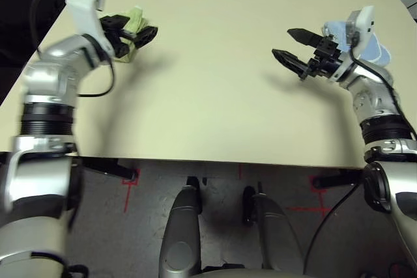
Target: Fold the towel and set it aside.
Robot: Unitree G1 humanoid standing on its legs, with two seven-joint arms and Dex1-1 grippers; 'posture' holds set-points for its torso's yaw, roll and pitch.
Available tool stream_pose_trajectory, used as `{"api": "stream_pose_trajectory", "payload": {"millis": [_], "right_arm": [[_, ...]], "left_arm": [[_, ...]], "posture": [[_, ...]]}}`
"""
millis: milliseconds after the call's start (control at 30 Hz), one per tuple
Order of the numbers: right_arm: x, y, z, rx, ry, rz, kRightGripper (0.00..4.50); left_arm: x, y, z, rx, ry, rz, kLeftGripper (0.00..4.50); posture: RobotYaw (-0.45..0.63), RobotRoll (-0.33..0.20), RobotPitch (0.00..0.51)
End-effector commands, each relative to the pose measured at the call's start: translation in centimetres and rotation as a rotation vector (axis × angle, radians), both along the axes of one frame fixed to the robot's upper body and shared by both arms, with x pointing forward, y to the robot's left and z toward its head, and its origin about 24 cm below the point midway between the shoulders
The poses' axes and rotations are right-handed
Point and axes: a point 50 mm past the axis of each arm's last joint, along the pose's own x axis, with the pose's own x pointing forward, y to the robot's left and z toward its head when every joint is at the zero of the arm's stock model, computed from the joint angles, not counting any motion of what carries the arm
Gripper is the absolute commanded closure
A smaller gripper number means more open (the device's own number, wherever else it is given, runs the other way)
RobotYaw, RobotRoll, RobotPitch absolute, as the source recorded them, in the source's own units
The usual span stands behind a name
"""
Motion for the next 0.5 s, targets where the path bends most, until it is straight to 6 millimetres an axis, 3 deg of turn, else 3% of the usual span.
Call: {"api": "stream_pose_trajectory", "payload": {"millis": [33,167,500], "right_arm": [[0.5,-1.8,0.0,0.096,-0.036,-0.244,0.00],[0.6,-4.0,0.0,0.181,-0.060,-0.482,0.00],[-0.5,-5.9,-2.9,0.136,-0.028,-0.579,0.00]], "left_arm": [[0.5,-0.3,-0.6,-0.010,-0.111,0.052,0.05],[1.1,0.1,-1.5,-0.074,-0.184,0.203,0.05],[0.4,3.8,-3.8,-0.057,-0.138,0.373,0.05]], "posture": [[0.04,0.000,0.236],[0.03,0.000,0.228],[0.01,0.000,0.216]]}}
